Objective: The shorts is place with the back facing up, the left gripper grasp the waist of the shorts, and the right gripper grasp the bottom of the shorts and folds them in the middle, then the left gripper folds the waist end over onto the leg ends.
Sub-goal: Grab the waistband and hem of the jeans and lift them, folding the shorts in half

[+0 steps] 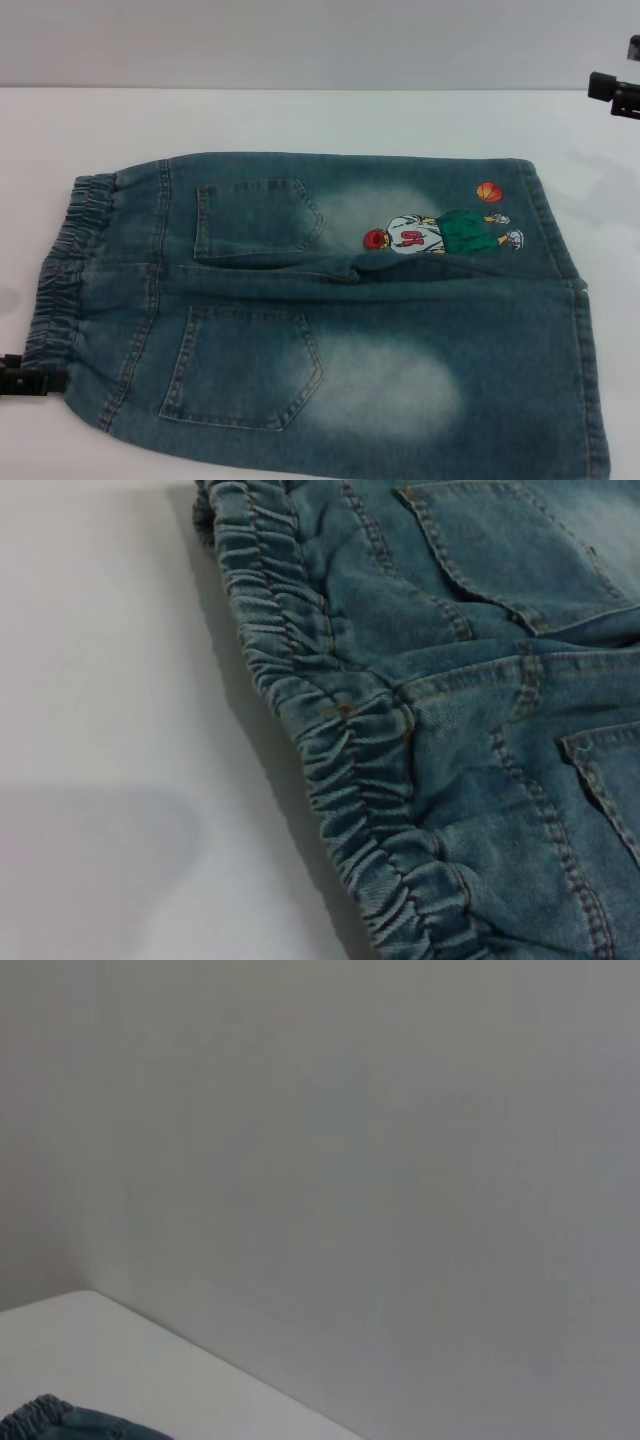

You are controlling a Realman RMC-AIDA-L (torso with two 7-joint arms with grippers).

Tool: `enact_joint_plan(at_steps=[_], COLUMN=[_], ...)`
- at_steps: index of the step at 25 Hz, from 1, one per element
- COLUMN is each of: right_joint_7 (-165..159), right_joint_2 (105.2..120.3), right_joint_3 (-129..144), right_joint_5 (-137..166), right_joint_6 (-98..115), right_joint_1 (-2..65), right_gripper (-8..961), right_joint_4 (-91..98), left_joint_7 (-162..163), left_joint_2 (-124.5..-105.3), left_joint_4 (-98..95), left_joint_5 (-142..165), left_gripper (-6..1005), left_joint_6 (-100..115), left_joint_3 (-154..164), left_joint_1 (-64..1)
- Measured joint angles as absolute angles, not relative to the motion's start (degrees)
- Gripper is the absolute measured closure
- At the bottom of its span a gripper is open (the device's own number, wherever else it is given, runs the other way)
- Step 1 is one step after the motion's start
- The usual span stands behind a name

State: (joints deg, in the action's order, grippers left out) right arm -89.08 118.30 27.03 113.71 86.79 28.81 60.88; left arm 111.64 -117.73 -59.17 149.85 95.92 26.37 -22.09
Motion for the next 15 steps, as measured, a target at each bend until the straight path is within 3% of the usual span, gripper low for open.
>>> enact_joint_plan(at_steps=[9,15], right_joint_7=[-87.3,-86.5], right_joint_2=[118.30,118.22], right_joint_3=[26.9,26.5], right_joint_5=[112.4,112.4], right_joint_6=[86.4,86.3], right_joint_1=[28.6,28.9], right_gripper=[186,186], right_joint_4=[59.3,58.0], left_joint_7=[112.7,112.8], left_joint_2=[-117.79,-117.73], left_joint_4=[-58.8,-59.0], left_joint_5=[150.6,150.7], left_gripper=[326,587], left_joint_6=[95.6,95.4], left_joint_3=[27.2,27.2], left_joint_1=[-22.8,-23.1])
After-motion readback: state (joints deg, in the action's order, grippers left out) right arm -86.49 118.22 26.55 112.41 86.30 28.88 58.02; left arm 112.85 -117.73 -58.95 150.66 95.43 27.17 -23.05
